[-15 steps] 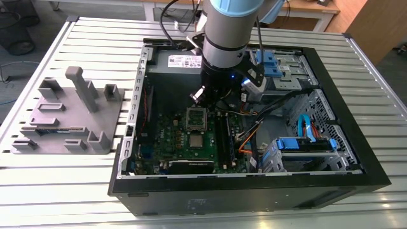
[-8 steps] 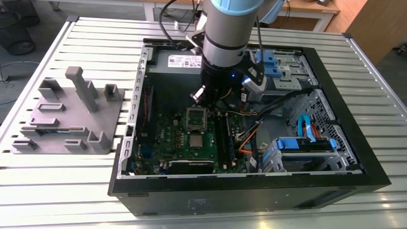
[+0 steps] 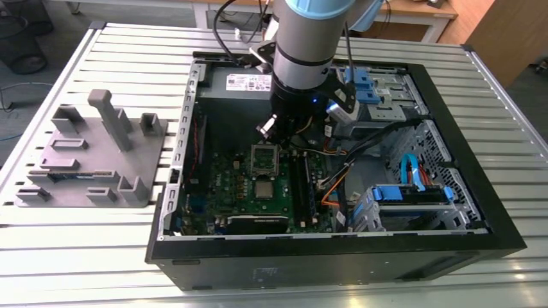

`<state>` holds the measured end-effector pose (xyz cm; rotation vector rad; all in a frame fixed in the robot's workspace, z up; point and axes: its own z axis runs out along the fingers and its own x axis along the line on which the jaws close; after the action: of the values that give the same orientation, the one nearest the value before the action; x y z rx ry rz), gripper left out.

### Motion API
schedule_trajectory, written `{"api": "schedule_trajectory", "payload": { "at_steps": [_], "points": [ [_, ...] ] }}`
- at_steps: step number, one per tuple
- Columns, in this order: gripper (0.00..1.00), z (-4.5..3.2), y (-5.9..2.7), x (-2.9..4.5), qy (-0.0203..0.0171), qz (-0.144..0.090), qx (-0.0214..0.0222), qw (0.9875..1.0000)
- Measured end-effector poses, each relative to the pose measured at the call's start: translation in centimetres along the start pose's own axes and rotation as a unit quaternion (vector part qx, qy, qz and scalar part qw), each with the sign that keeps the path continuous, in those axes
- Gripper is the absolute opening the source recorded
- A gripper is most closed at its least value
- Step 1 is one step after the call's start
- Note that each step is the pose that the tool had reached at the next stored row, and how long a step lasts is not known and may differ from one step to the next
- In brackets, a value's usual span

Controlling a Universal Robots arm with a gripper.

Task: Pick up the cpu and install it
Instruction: 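Close the cpu cover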

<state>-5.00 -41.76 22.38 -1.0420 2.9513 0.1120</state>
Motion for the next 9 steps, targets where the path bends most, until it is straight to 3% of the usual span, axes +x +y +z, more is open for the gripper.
{"api": "schedule_trajectory", "payload": {
  "at_steps": [9],
  "points": [
    [0.11, -0.02, 0.0, 0.0, 0.0031, -0.05, -0.0016, 0.9988]
  ]
}}
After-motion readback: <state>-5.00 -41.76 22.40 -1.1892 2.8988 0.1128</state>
